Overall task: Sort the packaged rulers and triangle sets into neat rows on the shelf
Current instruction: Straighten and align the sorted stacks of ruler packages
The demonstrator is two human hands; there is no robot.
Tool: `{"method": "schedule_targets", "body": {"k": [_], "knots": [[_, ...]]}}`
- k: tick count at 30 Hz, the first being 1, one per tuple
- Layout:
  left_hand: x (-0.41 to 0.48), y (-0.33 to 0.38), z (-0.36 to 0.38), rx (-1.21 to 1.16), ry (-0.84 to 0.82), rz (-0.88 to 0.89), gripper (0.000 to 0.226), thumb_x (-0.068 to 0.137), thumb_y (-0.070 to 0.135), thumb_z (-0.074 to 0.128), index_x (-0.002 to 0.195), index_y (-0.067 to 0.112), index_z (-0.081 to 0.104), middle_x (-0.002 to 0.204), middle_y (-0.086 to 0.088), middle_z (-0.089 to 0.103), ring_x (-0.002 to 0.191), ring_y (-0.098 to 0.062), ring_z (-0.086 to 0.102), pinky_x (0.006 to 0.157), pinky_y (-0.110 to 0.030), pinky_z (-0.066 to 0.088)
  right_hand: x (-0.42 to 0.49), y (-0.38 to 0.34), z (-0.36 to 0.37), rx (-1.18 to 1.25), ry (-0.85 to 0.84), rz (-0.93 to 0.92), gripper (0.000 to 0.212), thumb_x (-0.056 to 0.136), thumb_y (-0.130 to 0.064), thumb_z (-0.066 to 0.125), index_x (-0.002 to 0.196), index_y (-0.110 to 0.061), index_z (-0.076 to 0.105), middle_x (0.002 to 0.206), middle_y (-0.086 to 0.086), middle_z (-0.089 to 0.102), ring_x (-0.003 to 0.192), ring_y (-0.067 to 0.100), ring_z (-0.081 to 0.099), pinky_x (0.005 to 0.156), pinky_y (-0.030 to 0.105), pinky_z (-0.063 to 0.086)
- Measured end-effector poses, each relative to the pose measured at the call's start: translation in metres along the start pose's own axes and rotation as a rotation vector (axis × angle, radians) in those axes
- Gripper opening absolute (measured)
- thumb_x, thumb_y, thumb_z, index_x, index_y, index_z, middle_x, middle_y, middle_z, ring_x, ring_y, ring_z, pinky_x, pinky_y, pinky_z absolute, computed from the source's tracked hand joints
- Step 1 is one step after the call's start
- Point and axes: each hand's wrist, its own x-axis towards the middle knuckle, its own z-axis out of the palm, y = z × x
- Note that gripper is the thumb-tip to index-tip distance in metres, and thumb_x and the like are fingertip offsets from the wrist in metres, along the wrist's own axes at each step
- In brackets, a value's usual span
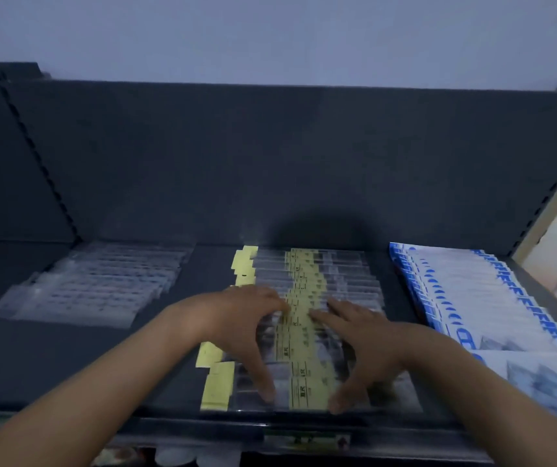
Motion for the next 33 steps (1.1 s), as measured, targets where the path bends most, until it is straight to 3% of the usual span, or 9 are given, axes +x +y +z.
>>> {"method": "schedule_targets", "body": {"k": [3,6,10,16,19,22,27,33], "knots": [[0.005,0.001,0.005,0.055,-0.029,0.033,0.129,0.043,0.078,0.076,0.147,0.046,0.008,0.157,0.020,0.008,0.144,-0.014,0.013,0.117,-0.041,0.022,0.004,0.000,-0.002,0.062,0.039,0.025,0.133,0.047,-0.072,0.077,0.146,-0.045,-0.008,0.157,-0.012,-0.017,0.146,0.017,-0.007,0.116,0.038,0.005],[0.012,0.001,0.002,0.053,0.056,0.049,0.118,0.044,0.075,0.079,0.144,0.043,0.023,0.142,0.018,0.031,0.129,-0.012,0.034,0.107,-0.039,0.039,0.008,0.003,-0.006,0.090,0.156,0.028,0.122,0.047,-0.068,0.079,0.146,-0.044,0.011,0.158,-0.014,0.006,0.144,0.013,0.012,0.116,0.033,0.014],[0.024,-0.002,-0.007,-0.039,0.109,-0.007,0.092,0.055,0.059,0.084,0.134,0.037,0.043,0.124,0.018,0.047,0.109,-0.008,0.045,0.092,-0.030,0.045,0.016,0.012,-0.015,0.076,0.298,-0.011,0.095,0.053,-0.066,0.077,0.135,-0.034,0.041,0.139,-0.013,0.043,0.123,0.011,0.043,0.104,0.029,0.036],[0.043,-0.010,-0.012,-0.094,0.173,-0.064,0.071,0.061,0.042,0.086,0.124,0.033,0.054,0.116,0.014,0.057,0.102,-0.009,0.055,0.089,-0.035,0.051,0.034,0.023,-0.022,0.085,0.357,-0.048,0.073,0.061,-0.063,0.075,0.124,-0.032,0.054,0.119,-0.011,0.055,0.108,0.011,0.052,0.086,0.025,0.042],[0.052,-0.016,-0.016,-0.124,0.180,-0.081,0.086,0.055,0.044,0.089,0.130,0.034,0.049,0.118,0.014,0.054,0.102,-0.008,0.053,0.088,-0.030,0.050,0.041,0.026,-0.029,0.077,0.360,-0.020,0.094,0.051,-0.067,0.077,0.132,-0.029,0.047,0.126,-0.009,0.051,0.115,0.013,0.049,0.092,0.026,0.041],[0.062,-0.027,-0.025,-0.092,0.153,-0.140,0.121,0.045,0.055,0.089,0.146,0.034,0.028,0.145,0.014,0.034,0.131,-0.012,0.038,0.106,-0.034,0.040,0.054,0.030,-0.042,0.017,0.354,0.042,0.122,0.040,-0.075,0.075,0.143,-0.025,0.032,0.143,-0.005,0.037,0.129,0.018,0.037,0.106,0.033,0.032],[0.082,-0.041,-0.044,-0.108,0.023,-0.267,0.148,0.031,0.065,0.088,0.152,0.032,0.010,0.156,0.013,0.016,0.144,-0.016,0.018,0.115,-0.038,0.029,0.074,0.040,-0.065,0.072,0.190,0.231,0.158,0.021,-0.084,0.070,0.151,-0.021,0.006,0.159,-0.002,0.008,0.145,0.019,0.011,0.116,0.037,0.013],[0.096,-0.047,-0.058,-0.104,-0.040,-0.317,0.153,0.023,0.067,0.087,0.152,0.029,0.013,0.147,0.014,0.020,0.139,-0.016,0.025,0.111,-0.039,0.036,0.090,0.050,-0.070,0.128,0.129,0.260,0.158,0.004,-0.087,0.066,0.144,-0.026,0.023,0.135,-0.010,0.030,0.129,0.018,0.032,0.109,0.041,0.034]]}}
